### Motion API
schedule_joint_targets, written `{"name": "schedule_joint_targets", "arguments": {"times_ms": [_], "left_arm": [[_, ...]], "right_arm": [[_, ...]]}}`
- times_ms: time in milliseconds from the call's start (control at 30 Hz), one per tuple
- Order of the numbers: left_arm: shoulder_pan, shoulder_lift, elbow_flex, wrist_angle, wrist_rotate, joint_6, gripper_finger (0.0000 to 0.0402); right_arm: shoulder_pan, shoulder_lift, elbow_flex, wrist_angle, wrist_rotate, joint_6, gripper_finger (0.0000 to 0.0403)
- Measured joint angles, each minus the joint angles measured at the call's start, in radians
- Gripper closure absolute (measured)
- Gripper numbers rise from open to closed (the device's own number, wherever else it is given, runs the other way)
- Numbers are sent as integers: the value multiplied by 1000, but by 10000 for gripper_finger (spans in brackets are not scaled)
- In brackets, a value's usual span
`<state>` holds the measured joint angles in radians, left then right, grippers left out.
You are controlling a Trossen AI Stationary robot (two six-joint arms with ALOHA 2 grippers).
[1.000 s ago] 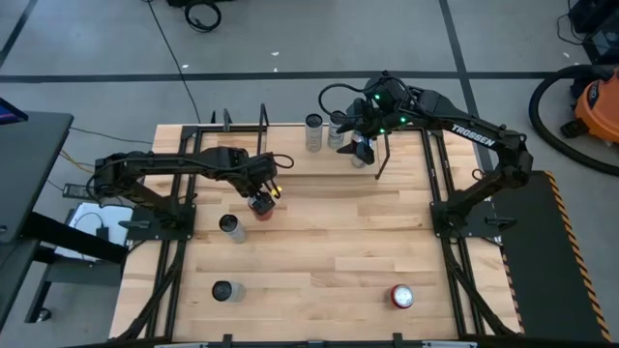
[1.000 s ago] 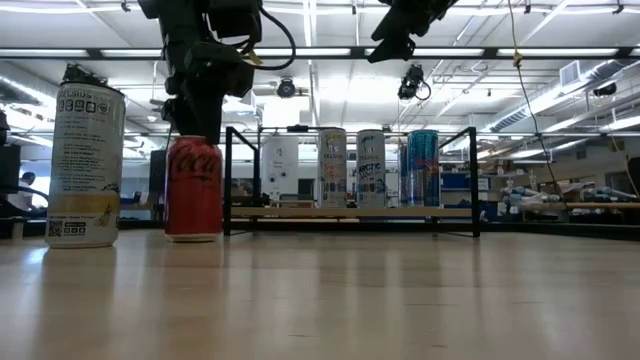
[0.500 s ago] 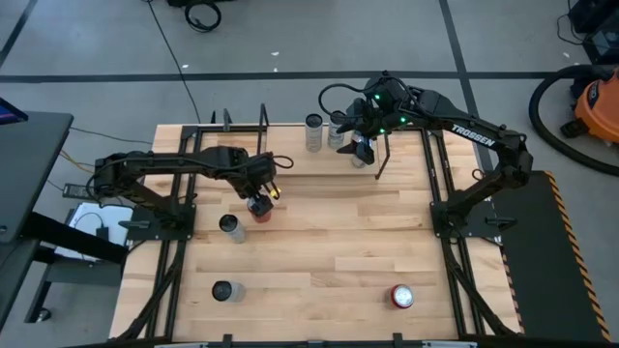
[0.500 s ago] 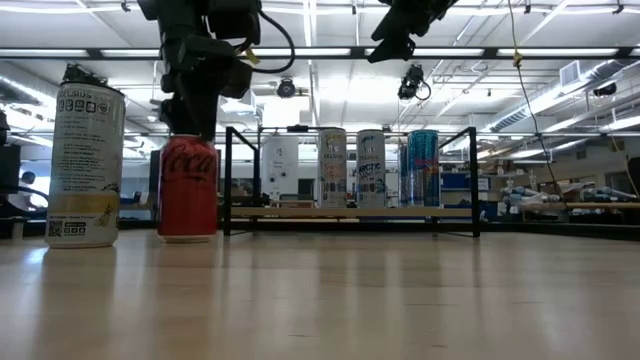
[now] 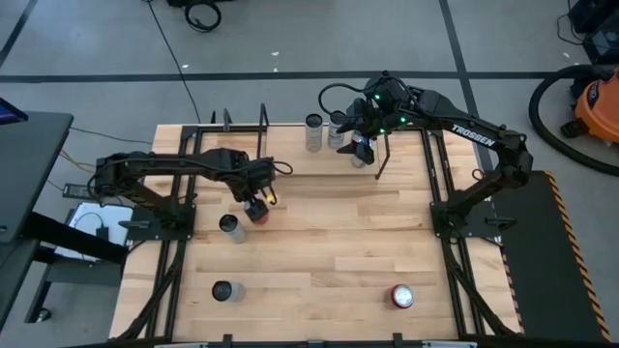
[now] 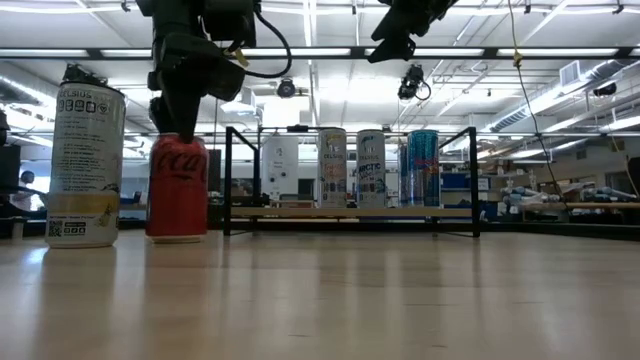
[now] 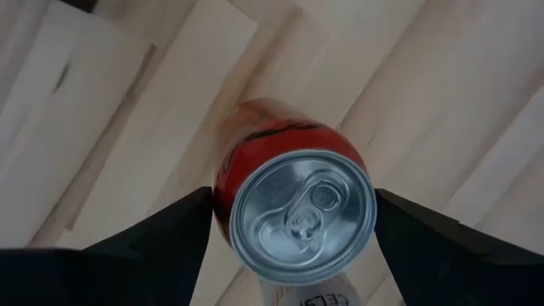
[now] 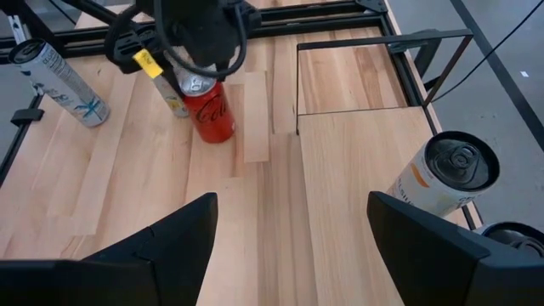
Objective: Place canned beverage on shelf
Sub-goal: Put the top red soda can on the shelf aligned with the other black soda can
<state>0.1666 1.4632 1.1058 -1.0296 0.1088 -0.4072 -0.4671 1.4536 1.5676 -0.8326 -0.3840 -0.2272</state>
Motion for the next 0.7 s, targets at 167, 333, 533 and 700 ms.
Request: {"name": "schedule_joint_targets", "arguments": {"times_ms": [167,333,533,700], "left_arm": [[-14,45,4,-13,14,7,84],[-12,41,0,-12,21,3,84],[-13,26,-1,-9,22,11,84],[-14,26,-2,-10,20,11,85]], "right_arm": [[0,0,0,-1,0,0,91],[0,0,0,-1,0,14,91],[0,0,0,-1,0,23,91],[0,0,0,-1,0,23,91]]}}
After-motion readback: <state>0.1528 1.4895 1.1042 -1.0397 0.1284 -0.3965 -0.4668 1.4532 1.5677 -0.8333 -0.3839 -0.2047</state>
